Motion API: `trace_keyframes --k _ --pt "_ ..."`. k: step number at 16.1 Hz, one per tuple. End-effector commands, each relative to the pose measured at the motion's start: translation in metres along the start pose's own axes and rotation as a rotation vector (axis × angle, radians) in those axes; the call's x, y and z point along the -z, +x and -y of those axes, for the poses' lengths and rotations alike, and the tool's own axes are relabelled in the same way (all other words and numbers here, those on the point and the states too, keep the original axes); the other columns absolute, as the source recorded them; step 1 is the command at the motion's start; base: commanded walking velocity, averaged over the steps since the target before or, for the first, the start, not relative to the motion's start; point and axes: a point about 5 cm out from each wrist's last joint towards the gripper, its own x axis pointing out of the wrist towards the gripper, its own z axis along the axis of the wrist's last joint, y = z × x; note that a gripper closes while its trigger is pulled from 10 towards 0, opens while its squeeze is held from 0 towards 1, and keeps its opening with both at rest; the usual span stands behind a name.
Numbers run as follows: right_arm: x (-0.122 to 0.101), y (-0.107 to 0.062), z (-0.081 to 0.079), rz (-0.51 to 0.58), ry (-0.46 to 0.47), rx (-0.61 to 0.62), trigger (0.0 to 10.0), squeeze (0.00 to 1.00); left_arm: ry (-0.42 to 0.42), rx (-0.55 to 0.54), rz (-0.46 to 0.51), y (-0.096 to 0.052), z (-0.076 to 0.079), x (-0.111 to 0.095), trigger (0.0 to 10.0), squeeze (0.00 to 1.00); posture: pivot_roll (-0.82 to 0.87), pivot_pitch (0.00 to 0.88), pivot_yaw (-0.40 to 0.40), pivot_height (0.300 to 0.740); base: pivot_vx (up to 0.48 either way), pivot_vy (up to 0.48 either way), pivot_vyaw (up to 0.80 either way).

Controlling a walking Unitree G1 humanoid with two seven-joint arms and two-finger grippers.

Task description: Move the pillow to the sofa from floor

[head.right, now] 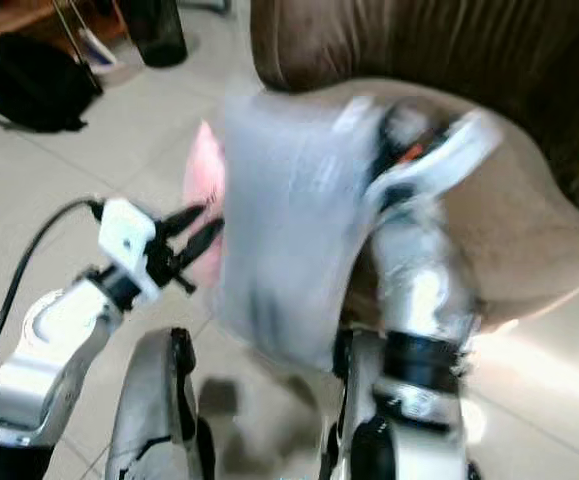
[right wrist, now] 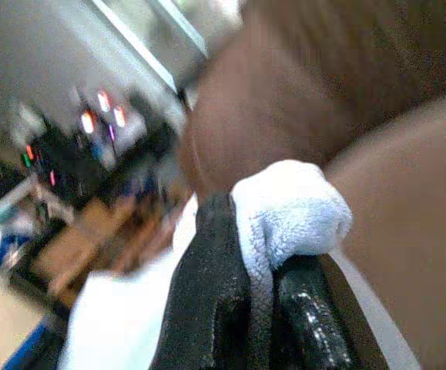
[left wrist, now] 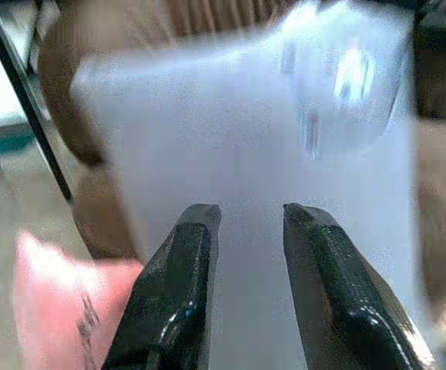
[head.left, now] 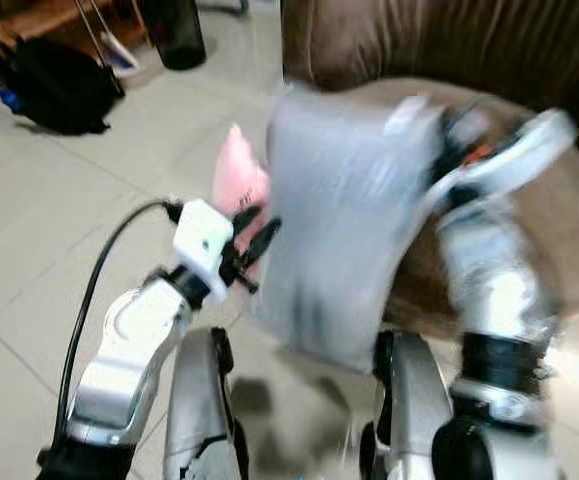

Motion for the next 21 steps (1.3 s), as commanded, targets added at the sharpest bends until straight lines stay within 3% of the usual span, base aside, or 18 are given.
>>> trace_keyframes --k 1,3,7,9,10,12,21 --pt "-0.025 -0.001 -0.007 0.074 -0.092 -0.007 10.0 0.0 0.012 -0.039 0.039 0.006 -0.005 -0.01 10.0 0.0 -0.03 0.0 0.037 0.48 0.0 0.0 0.0" --pt "-0.053 -0.006 -0.008 0.166 -0.208 0.046 10.0 0.0 0.002 -0.096 0.118 0.026 -0.012 -0.031 10.0 0.0 -0.04 0.0 0.039 0.495 0.0 0.0 0.0" --pt "-0.058 -0.011 -0.003 0.181 -0.213 0.114 10.0 0.0 0.011 -0.163 0.09 0.028 -0.014 -0.029 10.0 0.0 -0.04 0.0 0.054 0.525 0.0 0.0 0.0" --pt "-0.051 -0.01 -0.001 0.147 -0.251 0.138 10.0 0.0 0.021 -0.221 0.029 0.024 -0.019 -0.016 10.0 0.0 -0.04 0.0 0.048 0.545 0.0 0.0 0.0" --pt "-0.044 -0.01 -0.001 0.12 -0.267 0.143 10.0 0.0 0.078 -0.262 -0.028 0.021 -0.02 -0.007 10.0 0.0 -0.04 0.0 0.039 0.56 0.0 0.0 0.0" --pt "-0.033 -0.011 0.004 0.073 -0.346 0.153 10.0 0.0 0.089 -0.308 -0.028 0.015 -0.022 -0.005 10.0 0.0 -0.03 0.001 0.026 0.58 0.0 0.0 0.0" --pt "-0.013 -0.021 0.008 -0.009 -0.383 0.172 10.0 0.0 0.129 -0.354 -0.024 0.014 -0.026 -0.005 10.0 0.0 -0.03 0.01 0.028 0.665 0.0 0.0 0.0"
